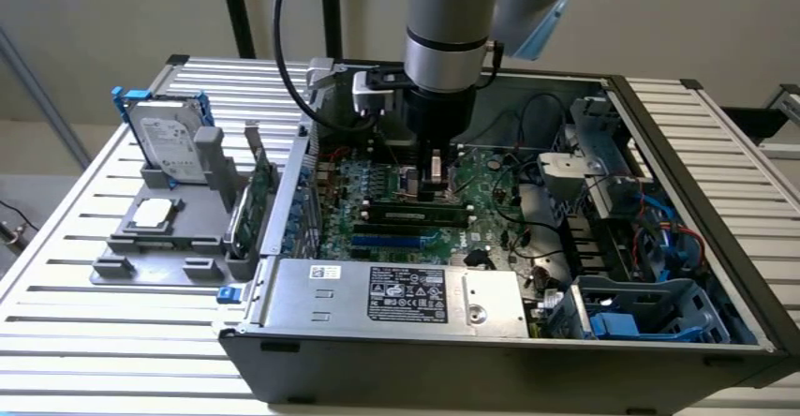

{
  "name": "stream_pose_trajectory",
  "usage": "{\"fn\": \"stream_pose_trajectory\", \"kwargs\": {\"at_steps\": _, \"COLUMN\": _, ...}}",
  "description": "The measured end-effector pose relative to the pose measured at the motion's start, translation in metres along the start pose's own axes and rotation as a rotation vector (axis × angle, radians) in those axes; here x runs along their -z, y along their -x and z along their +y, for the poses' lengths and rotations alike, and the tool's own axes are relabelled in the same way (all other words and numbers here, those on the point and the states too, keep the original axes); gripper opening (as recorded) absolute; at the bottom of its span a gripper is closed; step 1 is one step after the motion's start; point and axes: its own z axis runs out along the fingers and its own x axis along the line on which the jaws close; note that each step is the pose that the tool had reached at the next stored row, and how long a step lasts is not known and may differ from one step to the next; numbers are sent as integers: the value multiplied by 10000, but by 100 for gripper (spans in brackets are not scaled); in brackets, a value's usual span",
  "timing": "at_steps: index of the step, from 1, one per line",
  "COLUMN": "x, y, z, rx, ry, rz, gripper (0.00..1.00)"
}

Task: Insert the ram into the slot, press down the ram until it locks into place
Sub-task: 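Press down the ram until it locks into place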

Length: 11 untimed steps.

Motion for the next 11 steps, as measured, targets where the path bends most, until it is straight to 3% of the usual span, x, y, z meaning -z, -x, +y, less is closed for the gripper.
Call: {"fn": "stream_pose_trajectory", "kwargs": {"at_steps": 11, "x": -1, "y": 0, "z": 1, "rx": -2, "ry": 0, "rz": 2, "gripper": 11}}
